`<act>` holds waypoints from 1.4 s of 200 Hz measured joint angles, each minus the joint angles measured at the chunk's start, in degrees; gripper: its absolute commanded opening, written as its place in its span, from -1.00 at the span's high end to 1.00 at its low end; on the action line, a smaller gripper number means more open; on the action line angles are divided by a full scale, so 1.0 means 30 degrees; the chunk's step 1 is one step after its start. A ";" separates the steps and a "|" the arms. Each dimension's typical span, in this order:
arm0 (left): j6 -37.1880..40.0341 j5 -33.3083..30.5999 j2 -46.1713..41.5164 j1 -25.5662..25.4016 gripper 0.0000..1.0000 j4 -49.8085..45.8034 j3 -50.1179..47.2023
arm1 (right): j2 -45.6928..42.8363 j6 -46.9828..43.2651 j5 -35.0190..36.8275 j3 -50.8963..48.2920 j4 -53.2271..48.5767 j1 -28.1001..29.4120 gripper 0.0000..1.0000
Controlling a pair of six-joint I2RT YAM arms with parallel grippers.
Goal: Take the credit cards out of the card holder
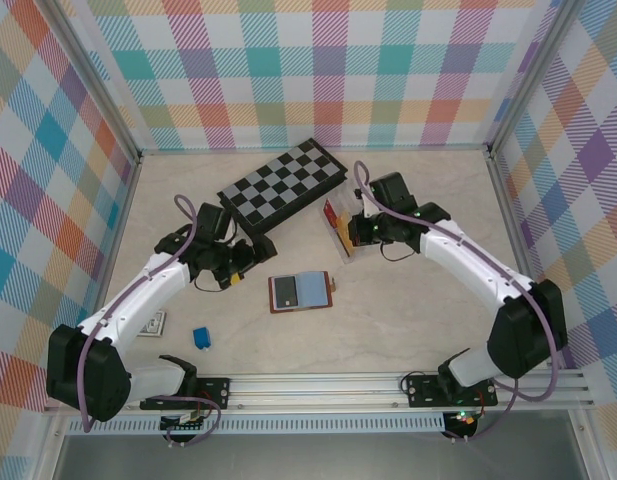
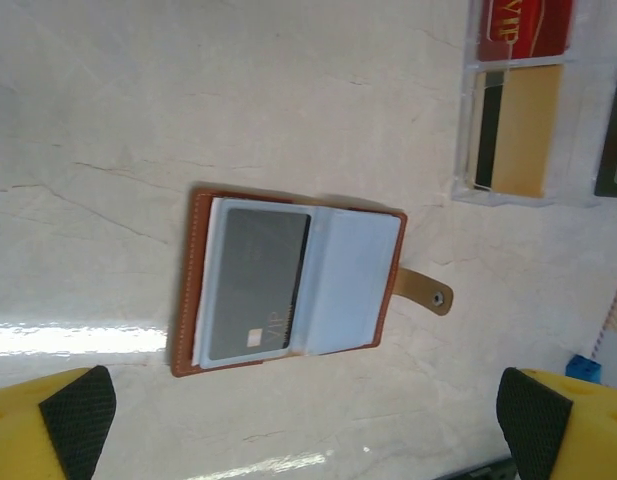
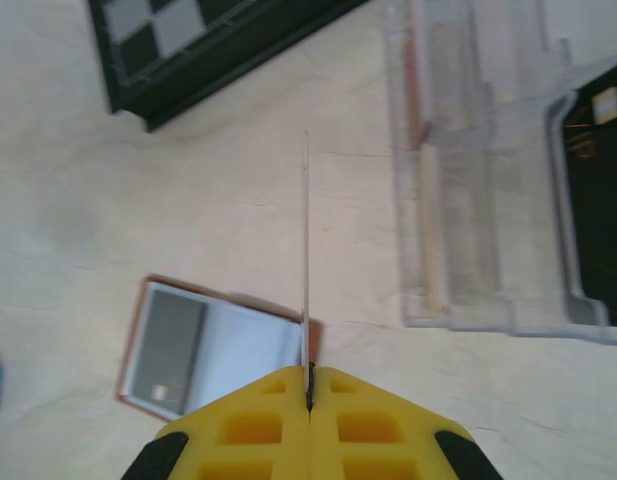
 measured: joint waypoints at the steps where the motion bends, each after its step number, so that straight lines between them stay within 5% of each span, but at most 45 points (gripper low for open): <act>1: 0.0015 -0.0015 0.0000 0.0000 -1.00 0.0000 0.0000 | 0.0080 -0.0066 0.0087 0.0044 -0.0029 0.0000 1.00; 103: 0.0299 -0.0262 0.0612 0.0000 -1.00 -0.0328 -0.0131 | 0.5486 -0.2084 0.2907 0.2878 -0.1115 0.0823 1.00; 172: 0.0291 -0.0124 0.0612 0.0036 -1.00 -0.0299 -0.0204 | 0.6448 -0.2681 0.4736 0.3300 -0.1428 0.0998 1.00; 280: 0.0291 0.0248 0.0612 0.0051 -1.00 -0.0240 -0.0386 | 0.6936 -0.2761 0.5020 0.3439 -0.1450 0.1005 0.54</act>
